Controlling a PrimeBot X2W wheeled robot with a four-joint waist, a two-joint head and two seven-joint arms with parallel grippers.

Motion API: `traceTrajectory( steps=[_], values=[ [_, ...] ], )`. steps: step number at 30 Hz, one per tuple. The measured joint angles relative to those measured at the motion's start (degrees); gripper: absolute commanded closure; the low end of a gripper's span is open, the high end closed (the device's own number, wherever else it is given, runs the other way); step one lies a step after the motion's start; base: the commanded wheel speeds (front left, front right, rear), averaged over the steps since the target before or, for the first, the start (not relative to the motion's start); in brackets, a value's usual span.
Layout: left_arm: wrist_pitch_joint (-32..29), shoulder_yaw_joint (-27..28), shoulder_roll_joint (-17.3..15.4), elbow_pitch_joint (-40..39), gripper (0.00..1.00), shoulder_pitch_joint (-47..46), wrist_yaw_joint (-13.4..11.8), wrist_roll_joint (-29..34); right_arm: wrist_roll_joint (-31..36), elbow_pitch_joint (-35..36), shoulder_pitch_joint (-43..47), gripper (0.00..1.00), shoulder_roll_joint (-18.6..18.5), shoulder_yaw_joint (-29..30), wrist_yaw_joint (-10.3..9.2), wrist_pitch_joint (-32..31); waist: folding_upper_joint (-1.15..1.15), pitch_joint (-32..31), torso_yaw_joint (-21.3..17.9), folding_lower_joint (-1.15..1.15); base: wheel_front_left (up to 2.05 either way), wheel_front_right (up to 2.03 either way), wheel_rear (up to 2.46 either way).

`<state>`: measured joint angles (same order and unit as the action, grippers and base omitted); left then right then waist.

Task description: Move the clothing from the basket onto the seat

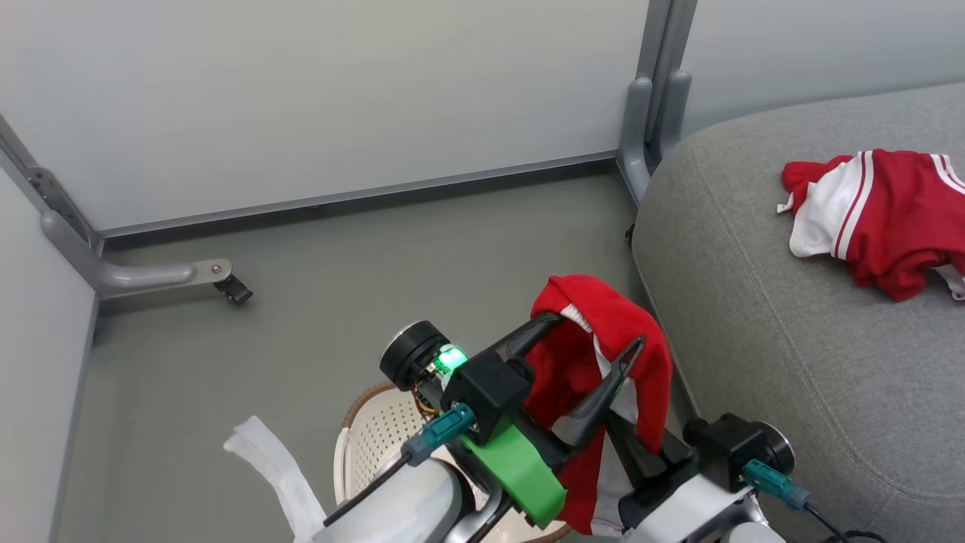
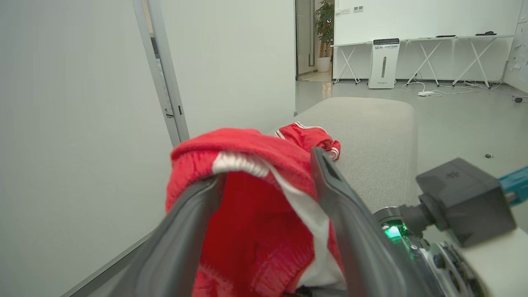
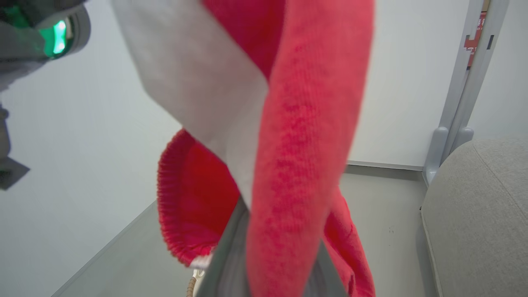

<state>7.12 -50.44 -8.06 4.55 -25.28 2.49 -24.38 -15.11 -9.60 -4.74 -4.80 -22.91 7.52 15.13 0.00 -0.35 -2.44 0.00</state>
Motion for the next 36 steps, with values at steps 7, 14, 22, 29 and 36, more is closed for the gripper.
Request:
traceTrajectory(
  steps=[7,14,22,29,36],
  values=[
    [-0.5,-0.2,-1.1,2.1,0.0,1.2,-1.1,-0.1,-4.1,2.4,-0.2,1.0,0.9,3.5,0.0,0.0,0.0,0.7,-0.8,0.0,0.0,0.0,0.0],
    [0.4,-0.1,-2.3,4.2,0.0,2.8,-1.8,-0.3,-4.4,5.5,-2.2,1.0,1.4,7.5,0.0,0.0,0.0,2.3,-3.0,0.0,0.0,0.0,0.0],
    [3.5,2.8,-5.4,5.5,0.0,3.5,-4.5,-0.1,-3.5,9.6,-3.5,1.0,1.6,13.0,0.0,0.0,0.0,6.0,-7.8,0.0,0.0,0.0,0.0],
    [3.8,4.1,-8.2,5.5,0.0,3.4,-5.3,0.3,-3.2,12.0,-2.8,1.0,1.7,16.7,0.0,0.0,0.0,9.8,-13.1,0.0,0.0,0.0,0.0],
    [2.0,3.3,-9.6,4.2,0.0,1.6,-4.9,1.5,-4.8,14.1,-1.6,1.0,1.8,20.4,0.0,0.0,0.0,14.0,-18.7,0.0,0.0,0.0,0.0]
  ],
)
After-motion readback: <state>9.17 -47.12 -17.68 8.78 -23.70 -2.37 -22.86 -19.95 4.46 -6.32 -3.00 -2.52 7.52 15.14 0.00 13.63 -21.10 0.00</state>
